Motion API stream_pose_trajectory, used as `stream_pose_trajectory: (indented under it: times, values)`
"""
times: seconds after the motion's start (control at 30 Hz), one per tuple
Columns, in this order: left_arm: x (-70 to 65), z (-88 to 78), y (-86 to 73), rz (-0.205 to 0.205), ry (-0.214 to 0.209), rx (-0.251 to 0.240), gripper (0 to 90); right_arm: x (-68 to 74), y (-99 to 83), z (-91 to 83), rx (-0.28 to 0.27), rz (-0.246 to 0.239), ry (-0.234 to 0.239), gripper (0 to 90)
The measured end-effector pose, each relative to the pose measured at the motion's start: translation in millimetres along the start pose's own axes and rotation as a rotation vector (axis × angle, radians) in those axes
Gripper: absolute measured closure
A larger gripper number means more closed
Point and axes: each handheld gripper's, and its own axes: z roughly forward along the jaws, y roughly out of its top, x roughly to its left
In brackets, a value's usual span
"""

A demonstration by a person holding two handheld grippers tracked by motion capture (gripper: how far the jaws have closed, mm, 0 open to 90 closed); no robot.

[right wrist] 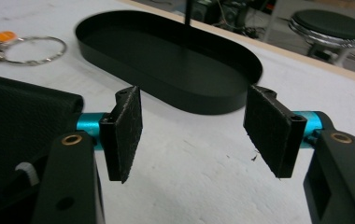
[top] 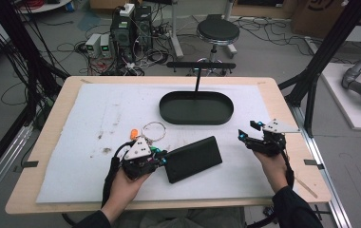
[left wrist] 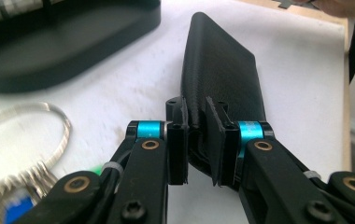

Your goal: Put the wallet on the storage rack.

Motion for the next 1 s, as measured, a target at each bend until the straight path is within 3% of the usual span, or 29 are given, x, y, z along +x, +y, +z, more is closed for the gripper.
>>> stream_pose_trajectory:
  times: [0.07,0.1,0.17,0.2,0.23,0.3,0.33,0.37,0.4,0.5,0.53,0.83,0.97,1.0]
  values:
    - [-2.6,-0.9,2.7,0.062,0.009,-0.015,79.1,3.5,1.7,-1.4,-0.019,-0.012,0.033,37.7]
    - [-2.6,-0.9,2.7,0.062,0.009,-0.015,79.1,3.5,1.7,-1.4,-0.019,-0.012,0.033,37.7]
    - [-4.7,-1.6,4.3,0.118,0.013,-0.028,79.2,8.0,4.2,-2.2,-0.048,-0.041,0.098,37.2]
    - [-5.1,-2.2,4.8,0.14,0.014,-0.029,79.2,8.0,4.2,-2.2,-0.048,-0.041,0.098,37.2]
    - [-5.7,-2.4,5.2,0.154,0.016,-0.036,79.2,11.3,4.9,-1.3,-0.062,-0.054,0.159,36.2]
    - [-5.6,-3.7,5.3,0.199,0.006,-0.048,79.2,14.8,5.0,1.0,-0.057,-0.068,0.235,36.2]
    - [-5.6,-3.7,5.3,0.199,0.006,-0.048,79.2,14.8,5.0,1.0,-0.057,-0.068,0.235,36.2]
    - [-5.3,-4.3,5.4,0.224,-0.006,-0.055,79.2,17.6,4.7,4.4,-0.044,-0.083,0.313,36.0]
    - [-5.3,-4.3,5.4,0.224,-0.006,-0.055,79.3,17.6,4.7,4.4,-0.044,-0.083,0.313,36.0]
    - [-4.7,-6.0,5.9,0.257,-0.032,-0.067,79.3,27.8,4.0,15.7,0.008,-0.126,0.414,34.5]
    - [-4.8,-6.4,6.1,0.266,-0.038,-0.07,79.3,29.0,4.2,17.7,0.016,-0.124,0.428,33.7]
    - [-5.2,-8.8,5.0,0.288,-0.085,-0.091,79.2,34.1,1.9,35.9,0.073,-0.118,0.547,33.6]
    - [-3.7,-8.9,4.1,0.268,-0.092,-0.097,78.8,37.9,0.8,38.6,0.091,-0.147,0.608,45.5]
    - [-3.1,-9.0,3.5,0.251,-0.095,-0.1,78.2,39.2,0.7,38.0,0.088,-0.165,0.594,48.1]
